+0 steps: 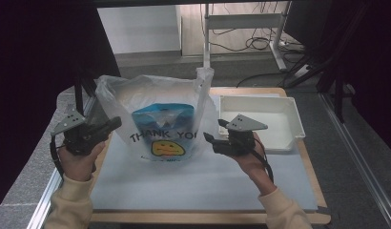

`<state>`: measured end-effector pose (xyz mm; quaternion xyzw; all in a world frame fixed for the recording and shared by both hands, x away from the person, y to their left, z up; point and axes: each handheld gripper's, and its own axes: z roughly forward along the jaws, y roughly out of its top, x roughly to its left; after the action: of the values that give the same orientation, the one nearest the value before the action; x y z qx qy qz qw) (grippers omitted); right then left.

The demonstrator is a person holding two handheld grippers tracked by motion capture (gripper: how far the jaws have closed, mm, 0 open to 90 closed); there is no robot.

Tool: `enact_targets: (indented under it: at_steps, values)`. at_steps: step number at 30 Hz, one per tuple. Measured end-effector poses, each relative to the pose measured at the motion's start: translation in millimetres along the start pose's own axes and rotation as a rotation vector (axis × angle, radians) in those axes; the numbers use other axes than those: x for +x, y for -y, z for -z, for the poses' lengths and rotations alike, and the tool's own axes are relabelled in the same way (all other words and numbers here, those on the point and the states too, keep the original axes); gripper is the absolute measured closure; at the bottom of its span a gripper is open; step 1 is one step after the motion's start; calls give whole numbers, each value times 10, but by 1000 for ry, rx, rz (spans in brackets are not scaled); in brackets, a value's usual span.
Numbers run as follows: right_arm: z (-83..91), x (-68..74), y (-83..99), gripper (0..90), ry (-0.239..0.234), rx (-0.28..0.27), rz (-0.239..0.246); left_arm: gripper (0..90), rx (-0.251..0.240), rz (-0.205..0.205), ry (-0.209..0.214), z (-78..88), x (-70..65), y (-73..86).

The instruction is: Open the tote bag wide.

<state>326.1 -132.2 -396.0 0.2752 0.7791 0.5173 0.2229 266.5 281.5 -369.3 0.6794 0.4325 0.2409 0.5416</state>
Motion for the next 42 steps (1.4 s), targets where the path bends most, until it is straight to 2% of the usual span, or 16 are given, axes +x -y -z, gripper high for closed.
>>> enact_targets:
  at_steps: [18,21,24,33,36,38,40,42]
  values:
    - [-52,-151,-202,345,10,-29,-32,899,3,8,10,-11,21,10]
    - [-97,-169,-329,359,16,-30,-13,899,0,9,12,-3,25,10]
    - [-132,-188,-384,370,20,-26,-4,899,-5,11,11,6,33,9]
    - [-286,-258,-541,550,-40,-17,-10,899,-5,20,13,19,72,17]
    - [-299,-270,-555,581,-50,-14,-9,899,-9,23,17,22,74,20]
    - [-313,-298,-555,579,-55,-3,11,899,-11,22,22,28,74,21]
    - [-310,-309,-551,560,-57,-2,9,899,-11,21,23,29,75,21]
    - [-293,-350,-529,507,-37,-6,6,899,-12,23,26,34,84,22]
